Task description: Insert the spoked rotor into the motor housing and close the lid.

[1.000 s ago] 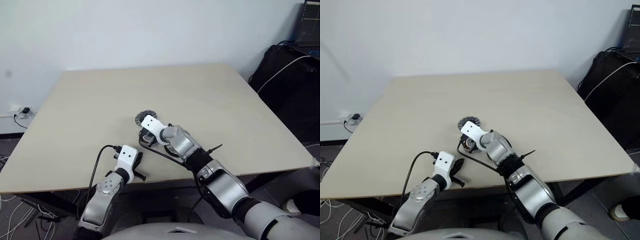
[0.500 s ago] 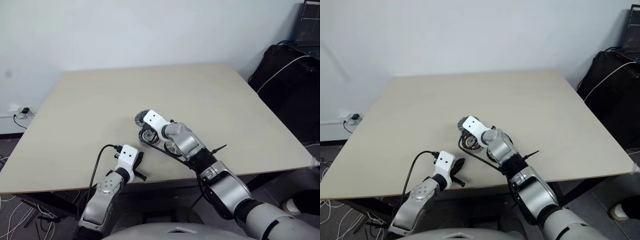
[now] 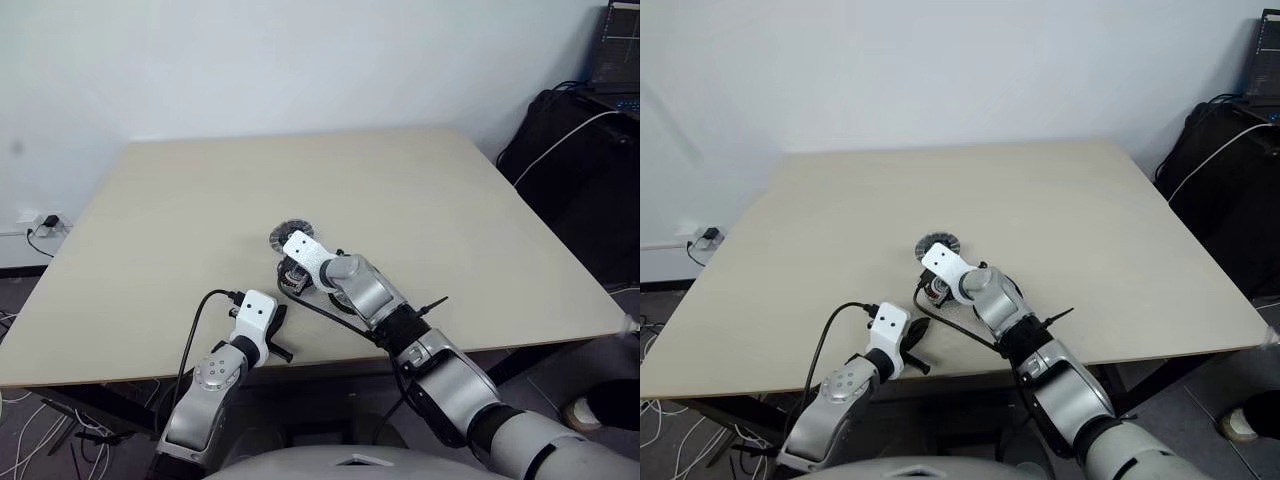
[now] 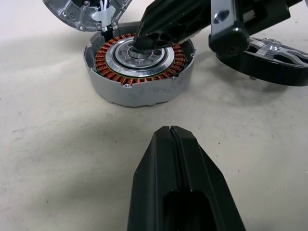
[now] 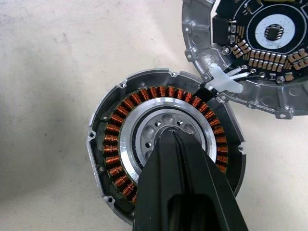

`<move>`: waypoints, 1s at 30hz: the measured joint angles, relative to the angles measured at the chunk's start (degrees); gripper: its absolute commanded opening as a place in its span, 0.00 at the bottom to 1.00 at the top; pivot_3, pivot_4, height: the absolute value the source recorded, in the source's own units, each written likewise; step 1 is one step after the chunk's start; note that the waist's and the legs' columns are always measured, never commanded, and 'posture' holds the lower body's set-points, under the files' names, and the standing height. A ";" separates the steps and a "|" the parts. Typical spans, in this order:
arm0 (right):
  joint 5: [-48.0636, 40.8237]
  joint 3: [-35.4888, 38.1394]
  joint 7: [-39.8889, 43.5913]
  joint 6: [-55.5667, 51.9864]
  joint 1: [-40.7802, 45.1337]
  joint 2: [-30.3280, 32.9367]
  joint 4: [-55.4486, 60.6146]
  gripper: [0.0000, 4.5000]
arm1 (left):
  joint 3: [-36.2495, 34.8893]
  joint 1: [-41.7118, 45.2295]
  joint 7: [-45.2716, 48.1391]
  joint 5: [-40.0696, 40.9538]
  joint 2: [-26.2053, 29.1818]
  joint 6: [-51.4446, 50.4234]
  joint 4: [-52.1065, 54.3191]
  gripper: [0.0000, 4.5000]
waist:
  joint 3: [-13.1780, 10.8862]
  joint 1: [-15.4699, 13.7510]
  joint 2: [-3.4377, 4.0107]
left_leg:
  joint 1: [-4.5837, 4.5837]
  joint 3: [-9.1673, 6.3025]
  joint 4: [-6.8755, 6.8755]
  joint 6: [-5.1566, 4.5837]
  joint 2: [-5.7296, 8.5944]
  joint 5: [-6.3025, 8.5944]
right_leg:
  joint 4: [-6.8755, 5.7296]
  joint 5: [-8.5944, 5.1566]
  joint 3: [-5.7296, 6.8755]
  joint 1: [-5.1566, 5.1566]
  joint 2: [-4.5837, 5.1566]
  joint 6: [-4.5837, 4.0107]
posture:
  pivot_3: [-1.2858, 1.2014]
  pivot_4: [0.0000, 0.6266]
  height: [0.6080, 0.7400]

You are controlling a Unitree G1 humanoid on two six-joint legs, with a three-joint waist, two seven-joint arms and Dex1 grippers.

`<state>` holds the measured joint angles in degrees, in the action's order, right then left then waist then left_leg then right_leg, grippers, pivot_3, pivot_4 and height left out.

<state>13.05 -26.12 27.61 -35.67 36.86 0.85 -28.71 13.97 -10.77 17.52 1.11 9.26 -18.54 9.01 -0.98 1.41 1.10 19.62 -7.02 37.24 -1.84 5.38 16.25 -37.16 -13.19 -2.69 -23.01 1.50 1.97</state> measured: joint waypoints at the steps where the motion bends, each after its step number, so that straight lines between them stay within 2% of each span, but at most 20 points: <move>1: -0.02 -0.02 0.05 -0.01 0.00 -0.03 0.00 0.00 | 0.00 0.00 0.00 0.00 0.02 0.00 0.00 0.00 | 0.00 0.00 0.00 | 0.00 0.00 0.00 0.00 0.00 0.00 | 0.00 0.00 0.00 0.00 0.00 0.00 | 0.52 0.00 1.00; 30: -0.20 -0.60 1.11 0.01 -0.35 0.09 0.25 0.00 | -0.01 0.01 -0.02 -0.01 0.04 -0.03 0.00 0.00 | 0.00 -0.01 0.00 | -0.01 -0.01 0.00 0.00 0.00 0.00 | 0.00 0.00 0.02 0.01 0.00 0.00 | 0.52 0.00 1.00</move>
<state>12.85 -26.73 28.72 -35.66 36.51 0.95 -28.46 13.96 -10.76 17.51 1.10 9.29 -18.57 9.01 -0.98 1.40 1.10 19.61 -7.02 37.24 -1.84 5.38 16.25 -37.16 -13.19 -2.67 -23.00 1.50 1.97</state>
